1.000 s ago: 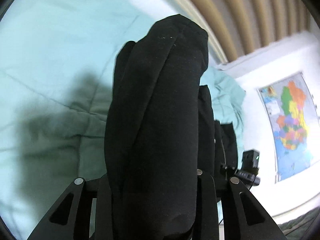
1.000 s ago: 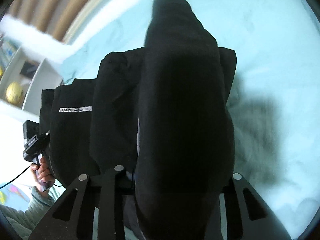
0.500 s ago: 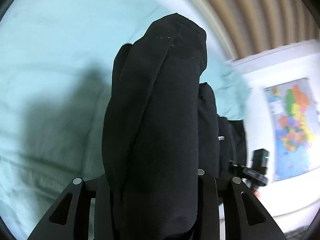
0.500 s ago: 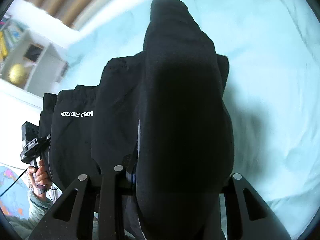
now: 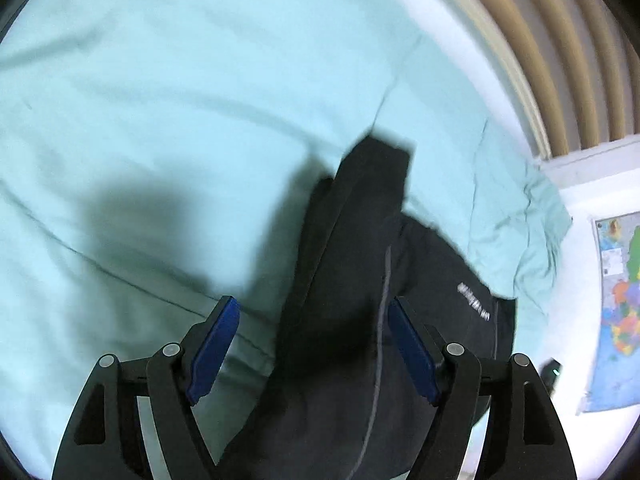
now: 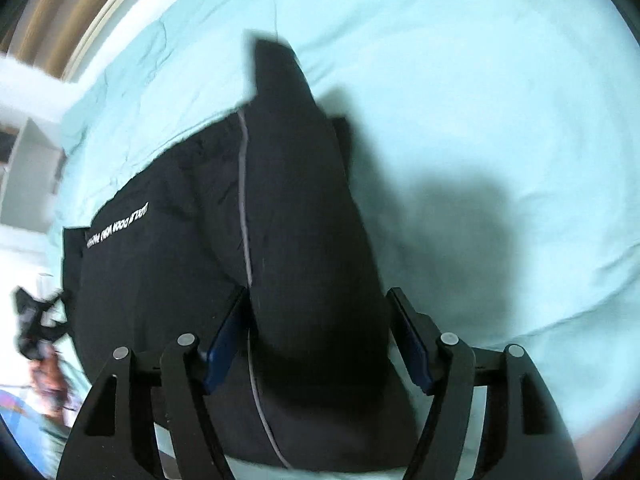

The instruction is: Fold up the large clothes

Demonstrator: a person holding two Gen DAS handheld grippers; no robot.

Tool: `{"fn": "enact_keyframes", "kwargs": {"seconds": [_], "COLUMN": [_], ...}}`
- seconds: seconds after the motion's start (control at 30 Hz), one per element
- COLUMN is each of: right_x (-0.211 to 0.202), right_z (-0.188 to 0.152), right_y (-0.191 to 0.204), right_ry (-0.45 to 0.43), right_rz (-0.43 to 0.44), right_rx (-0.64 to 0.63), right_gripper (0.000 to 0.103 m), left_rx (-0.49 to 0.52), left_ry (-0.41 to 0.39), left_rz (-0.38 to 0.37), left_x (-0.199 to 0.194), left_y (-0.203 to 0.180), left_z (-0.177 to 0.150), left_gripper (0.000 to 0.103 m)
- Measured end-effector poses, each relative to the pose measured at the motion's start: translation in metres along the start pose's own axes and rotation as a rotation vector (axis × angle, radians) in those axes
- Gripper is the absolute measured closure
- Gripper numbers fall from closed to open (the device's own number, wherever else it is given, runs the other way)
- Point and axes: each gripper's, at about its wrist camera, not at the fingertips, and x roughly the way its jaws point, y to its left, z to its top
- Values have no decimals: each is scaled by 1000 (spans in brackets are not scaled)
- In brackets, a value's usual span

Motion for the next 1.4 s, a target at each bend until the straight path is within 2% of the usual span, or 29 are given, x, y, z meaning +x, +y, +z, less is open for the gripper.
{"fn": "enact_keyframes", "kwargs": {"seconds": [0.07,0.1,0.23,0.27,0.3,0.4,0.5,0.57,0.63,0.77,0.83,0.93,1.1,1.17,1.3,1.4], "right_x": [-30,-43,-61,-53,-39,1,48,56,52,30,4,-32,-99,-128,-140,-147], "right_z": [-10,-19,-33,-39,-44,-58,-70,-74,-73,-70,-70,-72,-73,-78,-89,-89], "right_y": [10,17,58,77,98,128,137,139,142,140,145,156,194,210,253,262], "right_ry": [-66,-99,-167,-150,-128,-68,34,36,38,41,-20,-109,-233,-285,-361,-397], "right_rz": [-75,-83,-51,-42,-44,-149,-194,-231,-240,-180,-189,-216,-163,-180,-223,-235], "right_rx": [-21,-37,-113,-147,-177,-240,-222,-231,-226,-168,-171,-196,-206,-223,-253,-260], "right_gripper": [29,29,29,29,29,29,29,29,29,29,29,29,24,21,16,14], "left_rx": [45,77,220,268,299,333,403,446,456,407,402,465,531,544,535,511], "left_ry": [-65,-83,-84,-64,-47,47,45,53,50,11,-45,-170,-281,-323,-359,-346], "left_rz": [3,-4,-22,5,32,140,273,338,358,335,335,431,367,363,360,380], "left_x": [-26,-35,-46,-34,-30,10,40,52,49,21,-1,-39,-93,-113,-144,-150], "left_y": [-12,-22,-50,-63,-56,-53,-55,-62,-73,-85,-97,-128,-186,-208,-228,-239], "left_z": [-10,-15,-39,-52,-61,-80,-101,-104,-104,-96,-96,-98,-110,-117,-127,-131], "left_gripper": [24,24,24,24,24,24,24,24,24,24,24,24,24,24,24,24]}}
